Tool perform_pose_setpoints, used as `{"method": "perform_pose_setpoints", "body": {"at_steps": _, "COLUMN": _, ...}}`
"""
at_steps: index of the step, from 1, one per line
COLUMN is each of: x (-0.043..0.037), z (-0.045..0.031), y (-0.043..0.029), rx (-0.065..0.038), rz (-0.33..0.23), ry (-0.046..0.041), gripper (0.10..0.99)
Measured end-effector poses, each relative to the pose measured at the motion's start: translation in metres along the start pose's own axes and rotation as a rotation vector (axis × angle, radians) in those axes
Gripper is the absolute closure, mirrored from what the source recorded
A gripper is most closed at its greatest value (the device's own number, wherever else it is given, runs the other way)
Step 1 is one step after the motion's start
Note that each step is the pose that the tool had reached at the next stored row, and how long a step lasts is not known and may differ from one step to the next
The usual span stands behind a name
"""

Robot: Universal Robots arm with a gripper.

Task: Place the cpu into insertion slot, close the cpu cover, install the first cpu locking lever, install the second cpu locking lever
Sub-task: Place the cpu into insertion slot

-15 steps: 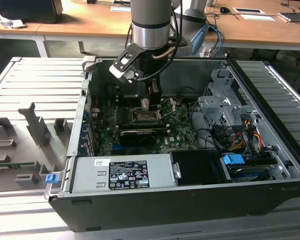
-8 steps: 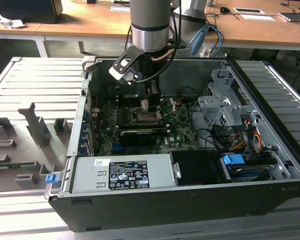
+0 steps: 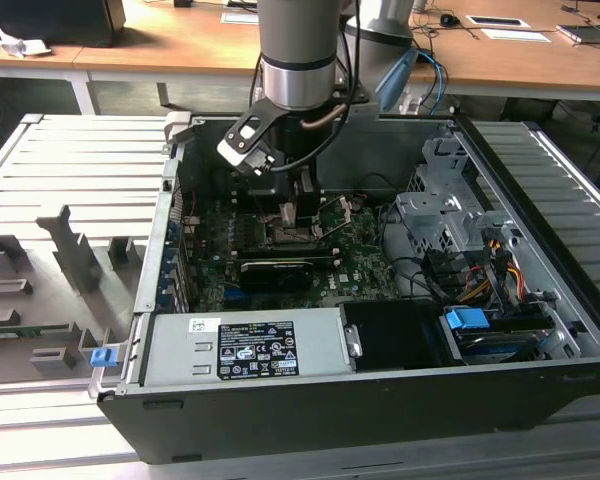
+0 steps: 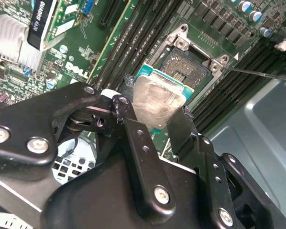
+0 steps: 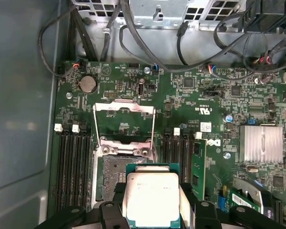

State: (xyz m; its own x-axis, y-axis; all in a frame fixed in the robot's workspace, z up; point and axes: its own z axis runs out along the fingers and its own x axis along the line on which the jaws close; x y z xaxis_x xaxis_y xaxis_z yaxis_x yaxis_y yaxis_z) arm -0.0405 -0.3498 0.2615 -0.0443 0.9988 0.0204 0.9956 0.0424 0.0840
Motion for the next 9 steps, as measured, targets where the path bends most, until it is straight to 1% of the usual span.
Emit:
{"method": "perform_pose_setpoints", "body": {"at_steps": 2, "x": 0.0026, "z": 0.0032, "y": -0.0001, "rx": 0.001, "rz": 0.003, "ry": 0.0000, "gripper": 0.561}}
{"method": "perform_pose_setpoints", "body": {"at_steps": 6, "x": 0.0049, "z": 0.0083, "y": -0.0011, "rx": 0.002, "rz": 0.022, "ry": -0.0020, "gripper": 0.561}}
{"method": "perform_pose_setpoints", "body": {"at_steps": 8, "x": 0.0073, "z": 0.0106, "y": -0.0036, "rx": 0.002, "rz": 0.022, "ry": -0.0015, "gripper": 0.561}}
{"method": "perform_pose_setpoints", "body": {"at_steps": 9, "x": 0.0095, "z": 0.0132, "y": -0.0064, "rx": 0.002, "rz": 0.022, "ry": -0.0015, "gripper": 0.561}}
